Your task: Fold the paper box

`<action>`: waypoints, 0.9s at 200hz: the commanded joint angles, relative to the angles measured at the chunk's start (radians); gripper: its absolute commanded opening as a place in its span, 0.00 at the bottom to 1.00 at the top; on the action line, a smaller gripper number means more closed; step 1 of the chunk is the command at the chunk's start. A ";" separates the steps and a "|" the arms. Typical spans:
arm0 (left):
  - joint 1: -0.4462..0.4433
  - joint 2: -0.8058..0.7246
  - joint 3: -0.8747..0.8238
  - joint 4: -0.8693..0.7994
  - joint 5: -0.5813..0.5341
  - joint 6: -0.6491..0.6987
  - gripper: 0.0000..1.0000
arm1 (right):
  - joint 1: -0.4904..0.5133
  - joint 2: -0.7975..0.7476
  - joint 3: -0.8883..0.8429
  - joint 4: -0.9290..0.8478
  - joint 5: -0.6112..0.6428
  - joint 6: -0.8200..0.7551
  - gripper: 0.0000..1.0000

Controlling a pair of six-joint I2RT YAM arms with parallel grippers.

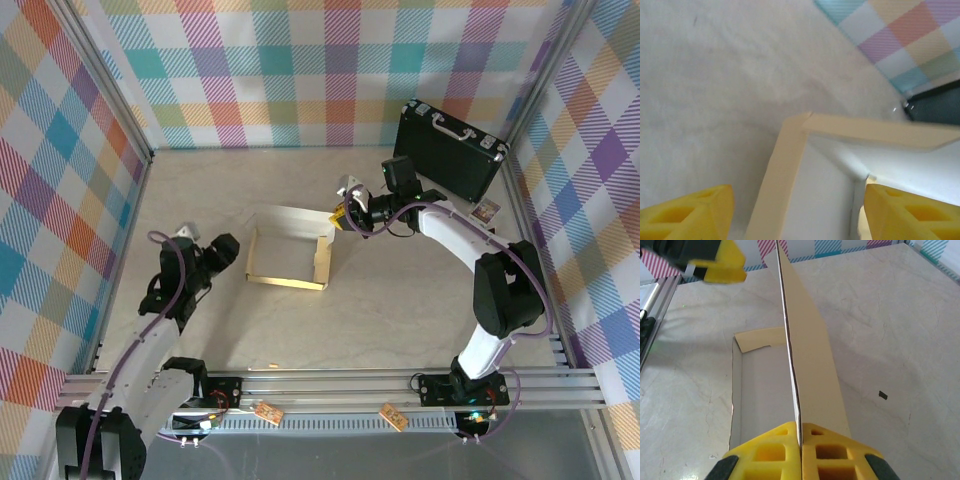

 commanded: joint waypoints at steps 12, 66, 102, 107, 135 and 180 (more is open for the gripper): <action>-0.003 0.040 -0.080 0.067 0.139 0.012 0.64 | -0.001 -0.019 0.005 -0.003 -0.002 0.065 0.00; -0.026 0.275 -0.003 0.124 0.135 0.092 0.59 | -0.008 0.008 0.041 -0.041 -0.007 0.075 0.00; -0.027 0.378 0.078 0.041 0.011 0.129 0.57 | -0.021 0.023 0.075 -0.085 -0.017 0.066 0.00; -0.028 0.390 0.087 0.036 0.000 0.135 0.57 | -0.025 0.028 0.084 -0.094 -0.019 0.066 0.00; -0.028 0.472 0.153 0.018 0.014 0.157 0.57 | -0.038 0.075 0.173 -0.233 -0.044 0.006 0.00; -0.027 0.571 0.222 0.009 0.001 0.195 0.57 | -0.072 0.135 0.229 -0.276 -0.055 -0.012 0.00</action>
